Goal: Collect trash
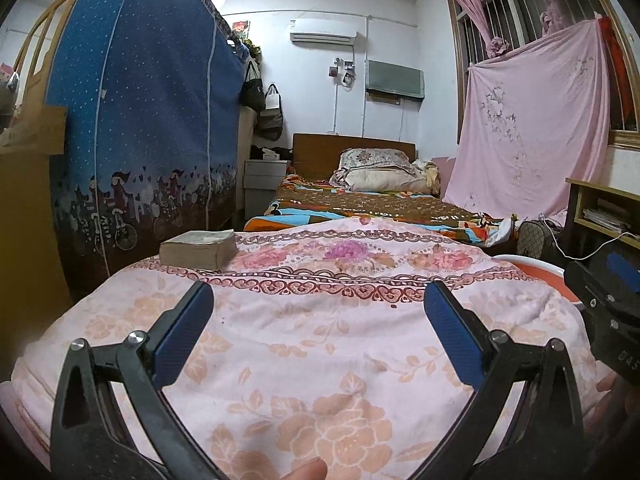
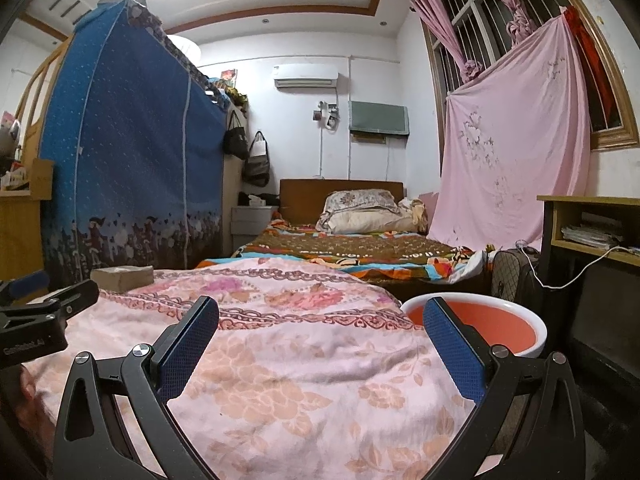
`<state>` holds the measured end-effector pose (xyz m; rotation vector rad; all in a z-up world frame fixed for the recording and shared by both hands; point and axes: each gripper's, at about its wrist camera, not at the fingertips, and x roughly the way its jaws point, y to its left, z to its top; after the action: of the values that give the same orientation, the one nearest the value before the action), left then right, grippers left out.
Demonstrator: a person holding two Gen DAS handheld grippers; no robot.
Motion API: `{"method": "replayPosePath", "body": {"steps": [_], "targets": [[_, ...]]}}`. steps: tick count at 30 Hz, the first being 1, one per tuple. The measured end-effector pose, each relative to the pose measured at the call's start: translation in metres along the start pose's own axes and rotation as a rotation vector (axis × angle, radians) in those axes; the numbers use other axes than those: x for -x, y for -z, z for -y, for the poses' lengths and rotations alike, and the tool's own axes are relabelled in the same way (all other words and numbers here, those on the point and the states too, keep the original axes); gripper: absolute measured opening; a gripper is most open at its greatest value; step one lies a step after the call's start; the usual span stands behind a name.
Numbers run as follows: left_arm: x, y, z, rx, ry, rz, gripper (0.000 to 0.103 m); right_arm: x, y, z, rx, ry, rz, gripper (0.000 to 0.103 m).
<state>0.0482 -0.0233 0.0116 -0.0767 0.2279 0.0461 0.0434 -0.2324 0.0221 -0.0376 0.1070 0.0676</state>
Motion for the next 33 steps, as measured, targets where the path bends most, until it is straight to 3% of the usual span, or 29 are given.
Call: {"method": "replayPosePath", "body": {"steps": [33], "targets": [[0.0004, 0.0016, 0.0012, -0.003, 0.001, 0.003, 0.092, -0.0005, -0.0003, 0.0022, -0.012, 0.002, -0.004, 0.103]]}}
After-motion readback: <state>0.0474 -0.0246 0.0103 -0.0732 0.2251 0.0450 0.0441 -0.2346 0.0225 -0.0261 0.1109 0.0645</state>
